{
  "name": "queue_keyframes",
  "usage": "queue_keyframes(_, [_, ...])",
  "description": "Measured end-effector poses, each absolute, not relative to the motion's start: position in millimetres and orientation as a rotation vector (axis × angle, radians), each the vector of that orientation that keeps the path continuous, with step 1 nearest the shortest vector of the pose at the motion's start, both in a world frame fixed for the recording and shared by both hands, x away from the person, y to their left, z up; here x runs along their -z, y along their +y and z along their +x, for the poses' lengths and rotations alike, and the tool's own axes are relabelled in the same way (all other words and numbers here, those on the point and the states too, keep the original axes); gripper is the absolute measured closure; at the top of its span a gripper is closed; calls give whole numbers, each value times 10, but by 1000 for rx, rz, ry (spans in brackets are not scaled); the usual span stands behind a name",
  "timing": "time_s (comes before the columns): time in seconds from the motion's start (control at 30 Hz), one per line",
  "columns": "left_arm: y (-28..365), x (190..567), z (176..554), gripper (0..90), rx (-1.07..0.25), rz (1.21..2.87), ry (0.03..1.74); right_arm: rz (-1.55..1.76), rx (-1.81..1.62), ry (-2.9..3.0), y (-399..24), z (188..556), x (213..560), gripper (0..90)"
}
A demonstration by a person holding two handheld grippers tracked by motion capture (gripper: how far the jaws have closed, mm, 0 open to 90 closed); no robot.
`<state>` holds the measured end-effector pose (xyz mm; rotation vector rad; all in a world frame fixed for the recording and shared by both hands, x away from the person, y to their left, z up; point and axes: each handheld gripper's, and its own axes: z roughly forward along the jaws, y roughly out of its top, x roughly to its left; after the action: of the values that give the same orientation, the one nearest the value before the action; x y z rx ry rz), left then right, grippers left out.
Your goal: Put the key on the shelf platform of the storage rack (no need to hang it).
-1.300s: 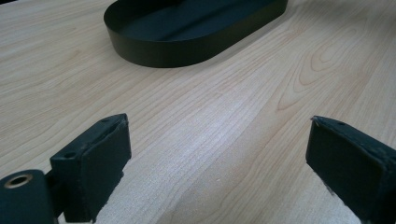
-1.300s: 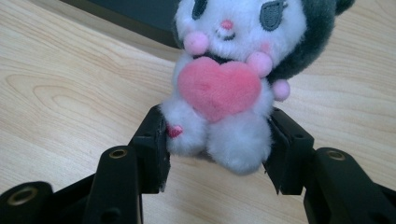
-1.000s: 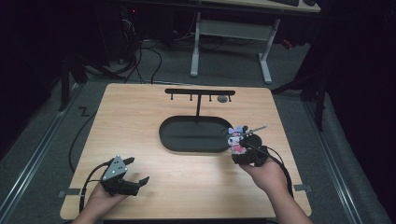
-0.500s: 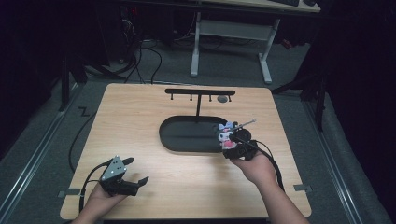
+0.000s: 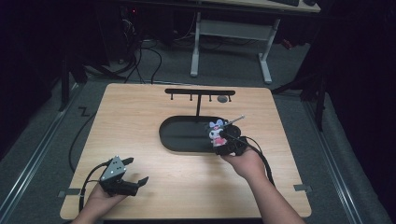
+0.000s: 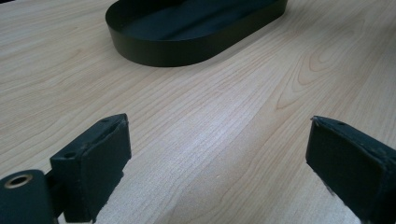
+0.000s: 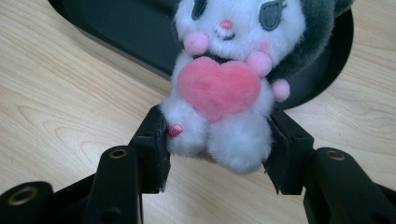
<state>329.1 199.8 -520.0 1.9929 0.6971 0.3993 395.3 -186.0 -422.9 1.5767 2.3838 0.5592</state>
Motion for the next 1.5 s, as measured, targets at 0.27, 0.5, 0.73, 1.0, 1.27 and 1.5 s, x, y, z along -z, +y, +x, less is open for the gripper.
queue_keyframes(0.27, [2002, 5203, 3293, 75, -399, 1993, 699, 1572, -571, 2398, -1811, 4045, 4281, 482])
queue_keyframes(0.5, [2005, 5202, 3289, 75, -399, 1989, 701, 1576, -574, 2397, -1787, 4111, 4303, 482])
queue_keyframes(0.73, [2013, 5200, 3289, 75, -395, 1988, 703, 1576, -576, 2391, -1779, 4181, 4294, 482])
queue_keyframes(1.0, [2016, 5203, 3287, 75, -394, 1989, 701, 1585, -580, 2381, -1764, 4276, 4312, 482])
queue_keyframes(1.27, [2050, 5204, 3270, 75, -398, 1985, 711, 1593, -588, 2377, -1747, 4376, 4340, 482])
queue_keyframes(1.5, [2056, 5207, 3263, 74, -397, 1985, 712, 1618, -588, 2374, -1753, 4475, 4409, 482])
